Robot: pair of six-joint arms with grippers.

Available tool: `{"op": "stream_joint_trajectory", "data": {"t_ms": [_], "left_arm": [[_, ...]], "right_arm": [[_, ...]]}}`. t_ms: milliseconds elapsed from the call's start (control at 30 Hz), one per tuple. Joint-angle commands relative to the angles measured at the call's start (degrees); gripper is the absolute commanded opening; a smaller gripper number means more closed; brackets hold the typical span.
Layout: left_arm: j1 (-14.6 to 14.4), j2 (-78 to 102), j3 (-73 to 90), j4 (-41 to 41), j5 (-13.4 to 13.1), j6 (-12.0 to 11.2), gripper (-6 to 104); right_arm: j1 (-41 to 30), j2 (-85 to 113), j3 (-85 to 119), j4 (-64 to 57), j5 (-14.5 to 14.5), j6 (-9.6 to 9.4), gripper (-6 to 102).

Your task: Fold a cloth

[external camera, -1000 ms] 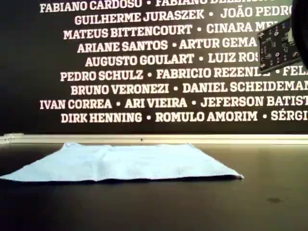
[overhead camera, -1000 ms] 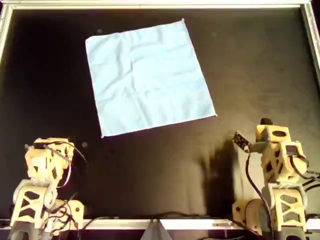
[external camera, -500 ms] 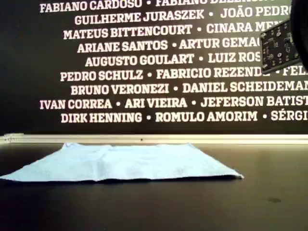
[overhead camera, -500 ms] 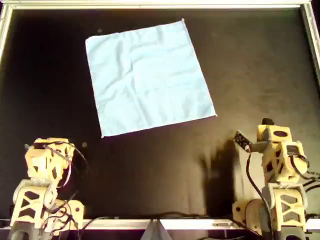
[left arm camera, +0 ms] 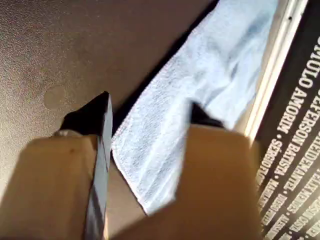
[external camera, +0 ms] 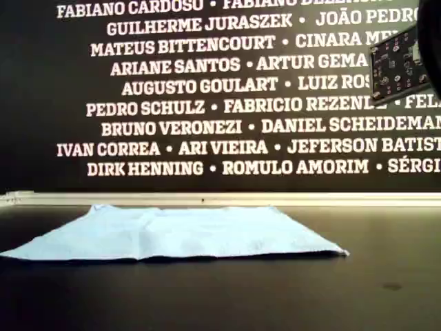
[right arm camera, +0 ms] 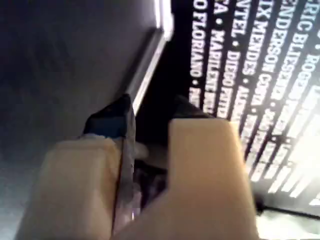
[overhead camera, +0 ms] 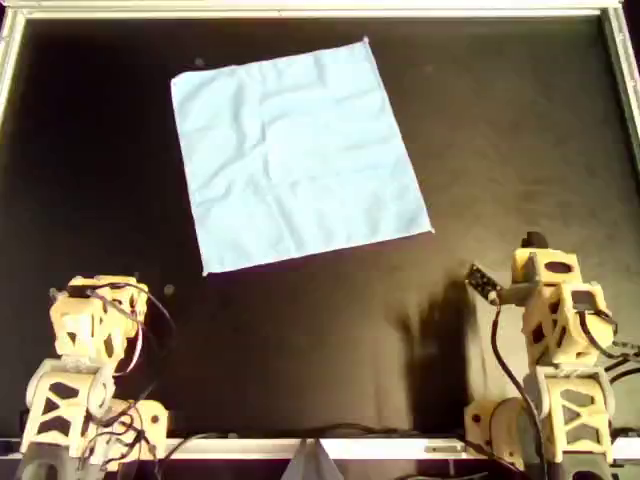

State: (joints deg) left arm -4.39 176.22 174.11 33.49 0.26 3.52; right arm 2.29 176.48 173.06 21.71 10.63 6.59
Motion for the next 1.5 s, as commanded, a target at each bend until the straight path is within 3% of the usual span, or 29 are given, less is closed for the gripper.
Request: {"op": "stream_joint_trajectory", "data": {"t_ms": [0,100,167,267,333,400,533,633,700,767,900,1100,1467], "left_arm": [[-1.3,0.8,-1.1,-1.4,0.1,-0.4,73],[-1.4,0.8,-1.3,-1.4,0.1,-0.4,77],[-1.4,0.8,-1.3,-1.4,0.1,-0.4,77],[-1.4,0.8,-1.4,-1.5,0.2,-0.5,77],[-1.5,0.8,-1.5,-1.5,0.3,-0.5,77],[-1.5,0.3,-2.2,-1.5,0.3,-0.6,77],[-2.5,0.1,-3.4,-1.5,1.7,-4.1,77],[-8.6,-2.4,-3.6,-1.5,6.2,-6.5,77],[-12.6,-5.0,-4.0,-1.6,7.0,-6.2,77],[-14.3,-7.2,-5.4,-2.2,7.0,-6.1,77],[-14.4,-14.9,-6.9,-7.8,7.0,-5.8,77],[-15.1,-40.1,-13.4,-18.6,7.1,-5.8,78],[-15.1,-67.9,-34.5,-18.9,8.0,-6.6,78]], "right_arm": [[0.1,2.0,0.5,-3.3,-0.2,-0.44,47],[0.9,1.9,0.5,-3.4,-0.8,-0.44,51],[4.4,1.6,-0.6,-3.3,-3.7,-1.05,51],[10.2,1.1,0.4,-3.3,-8.4,-5.89,51],[12.7,-1.8,0.4,-2.7,-8.9,-8.96,51],[13.4,-7.4,-0.6,-2.7,-8.9,-10.72,51],[13.3,-22.9,-4.5,-3.4,-9.2,-10.90,52],[12.6,-32.4,-11.0,-3.5,-9.0,-10.72,52],[12.5,-38.0,-15.2,-3.5,-9.2,-10.20,52],[12.6,-42.8,-18.8,-3.5,-9.8,-9.84,52],[12.7,-52.4,-25.5,-3.5,-9.8,-9.84,52],[12.9,-65.6,-34.6,-3.5,-9.8,-9.84,52],[12.8,-78.7,-46.8,-3.6,-9.8,-9.84,53]]}}
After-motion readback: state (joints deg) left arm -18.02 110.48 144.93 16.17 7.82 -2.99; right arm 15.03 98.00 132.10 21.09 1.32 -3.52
